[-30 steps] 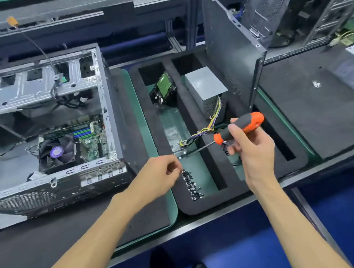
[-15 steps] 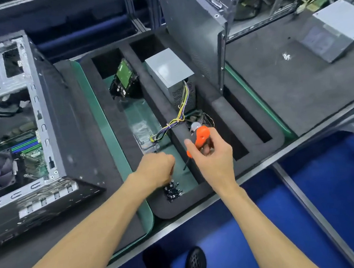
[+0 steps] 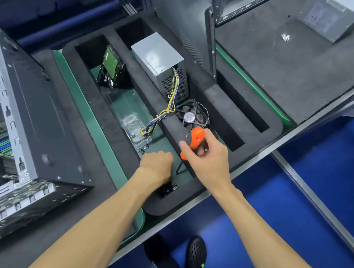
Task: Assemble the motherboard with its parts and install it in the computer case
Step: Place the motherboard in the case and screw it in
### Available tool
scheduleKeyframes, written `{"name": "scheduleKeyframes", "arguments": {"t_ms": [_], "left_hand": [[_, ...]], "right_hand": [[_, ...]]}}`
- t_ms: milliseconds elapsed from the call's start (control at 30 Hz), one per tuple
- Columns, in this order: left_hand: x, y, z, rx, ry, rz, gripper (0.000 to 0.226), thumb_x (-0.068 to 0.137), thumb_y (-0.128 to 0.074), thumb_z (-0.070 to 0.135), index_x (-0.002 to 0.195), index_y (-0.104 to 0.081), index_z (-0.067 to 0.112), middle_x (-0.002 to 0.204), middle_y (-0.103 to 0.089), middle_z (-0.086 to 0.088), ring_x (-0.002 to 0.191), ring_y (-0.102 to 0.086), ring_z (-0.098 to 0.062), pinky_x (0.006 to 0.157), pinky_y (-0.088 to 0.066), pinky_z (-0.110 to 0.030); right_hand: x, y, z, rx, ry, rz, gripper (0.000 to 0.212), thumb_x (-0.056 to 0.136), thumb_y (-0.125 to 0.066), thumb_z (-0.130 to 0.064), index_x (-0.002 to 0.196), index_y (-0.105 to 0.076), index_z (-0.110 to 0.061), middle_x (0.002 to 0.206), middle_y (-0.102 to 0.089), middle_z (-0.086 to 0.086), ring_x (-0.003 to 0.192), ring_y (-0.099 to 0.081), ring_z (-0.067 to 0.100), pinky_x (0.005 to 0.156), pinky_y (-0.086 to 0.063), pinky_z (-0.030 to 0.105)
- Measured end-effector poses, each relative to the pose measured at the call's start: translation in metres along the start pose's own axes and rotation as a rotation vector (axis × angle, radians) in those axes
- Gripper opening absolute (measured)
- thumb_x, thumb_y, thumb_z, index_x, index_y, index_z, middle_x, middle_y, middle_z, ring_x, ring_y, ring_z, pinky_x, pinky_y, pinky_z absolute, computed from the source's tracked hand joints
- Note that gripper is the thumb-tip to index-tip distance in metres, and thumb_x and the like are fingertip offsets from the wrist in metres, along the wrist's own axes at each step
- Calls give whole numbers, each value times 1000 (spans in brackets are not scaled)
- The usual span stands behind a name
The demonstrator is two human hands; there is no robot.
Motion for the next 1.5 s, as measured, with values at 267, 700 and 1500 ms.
{"name": "scheduleKeyframes", "arguments": {"t_ms": [267,700,1500], "left_hand": [[-8,-7,11,-116,-98,-94,12,90,-51,4,98,-50,14,109,-65,-14,98,-66,-34,69,-44,-34],[-6,32,-54,-828,-16,-6,15,87,-59,-2,81,-71,4,71,-72,-2,54,-70,-13,63,-59,-29],[-24,18,-22,-204,-73,164,13,84,-61,19,95,-68,22,98,-71,-5,93,-68,-31,69,-46,-32]], "right_hand": [[-1,-1,3,28,-22,3,34,86,-72,-43,72,-45,-27,59,-40,-3,57,-39,28,62,-48,52],[3,-1,12,75,-62,7,33,86,-73,-46,71,-47,-33,59,-43,-6,61,-53,41,68,-56,57],[4,1,2,74,-63,26,34,87,-72,-45,73,-46,-28,61,-45,1,63,-55,39,68,-55,57]]}}
Point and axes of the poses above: each hand's wrist, its own x-axis towards the middle knuckle, its own y-axis out of the back of the hand, z = x × y, the point moved 6 cm from there along x, towards the middle knuckle
